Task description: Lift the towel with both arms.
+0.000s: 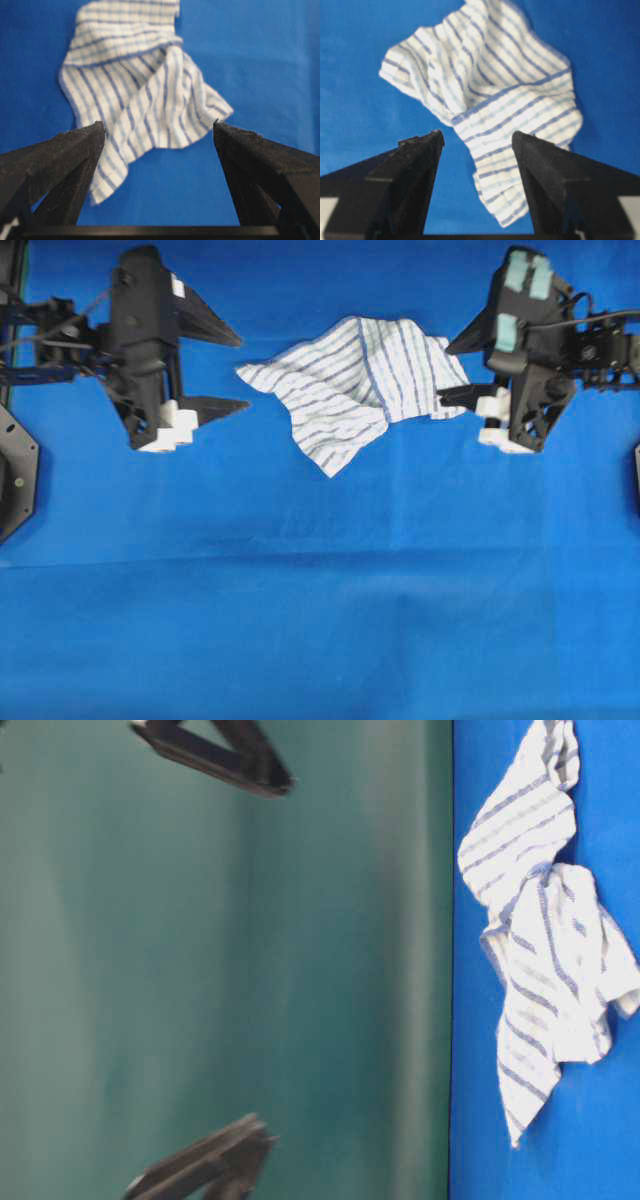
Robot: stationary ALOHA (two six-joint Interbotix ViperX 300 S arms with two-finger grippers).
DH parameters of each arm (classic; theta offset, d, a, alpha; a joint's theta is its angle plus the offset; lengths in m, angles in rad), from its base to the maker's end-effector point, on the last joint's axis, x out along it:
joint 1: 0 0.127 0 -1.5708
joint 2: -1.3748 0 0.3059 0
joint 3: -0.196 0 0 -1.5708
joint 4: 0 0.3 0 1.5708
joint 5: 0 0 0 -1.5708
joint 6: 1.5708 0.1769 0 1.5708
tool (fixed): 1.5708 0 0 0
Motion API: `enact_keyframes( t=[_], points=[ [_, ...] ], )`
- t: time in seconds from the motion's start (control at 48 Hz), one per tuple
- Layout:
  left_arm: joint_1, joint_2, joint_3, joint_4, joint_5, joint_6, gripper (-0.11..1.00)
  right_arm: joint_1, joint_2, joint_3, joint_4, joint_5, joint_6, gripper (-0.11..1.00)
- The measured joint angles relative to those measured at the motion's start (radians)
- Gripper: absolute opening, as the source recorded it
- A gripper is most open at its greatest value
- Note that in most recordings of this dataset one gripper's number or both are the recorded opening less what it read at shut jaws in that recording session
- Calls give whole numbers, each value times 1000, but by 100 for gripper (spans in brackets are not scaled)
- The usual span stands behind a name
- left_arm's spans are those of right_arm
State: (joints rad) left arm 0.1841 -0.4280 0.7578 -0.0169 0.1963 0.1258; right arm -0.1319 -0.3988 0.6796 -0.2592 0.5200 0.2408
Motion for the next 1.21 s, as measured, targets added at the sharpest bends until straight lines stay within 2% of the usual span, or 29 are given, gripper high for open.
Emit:
enact_keyframes(
  t=[0.167,0.375,0.584,0.834,1.022,1.209],
  points=[
    [0,104,28,-2,-92,2,92,-17,66,60,-2,-92,2,62],
    [0,265,46,-2,-233,2,92,-80,167,137,0,-236,2,62],
    [0,416,44,-2,-339,2,92,-120,267,172,0,-333,2,62],
    [0,568,2,-2,-443,-8,92,-133,370,190,0,-359,2,62],
    [0,652,-48,-2,-459,-9,92,-147,393,204,0,-362,2,62],
    [0,666,-61,-2,-457,-9,87,-160,393,207,0,-364,2,61]
  ],
)
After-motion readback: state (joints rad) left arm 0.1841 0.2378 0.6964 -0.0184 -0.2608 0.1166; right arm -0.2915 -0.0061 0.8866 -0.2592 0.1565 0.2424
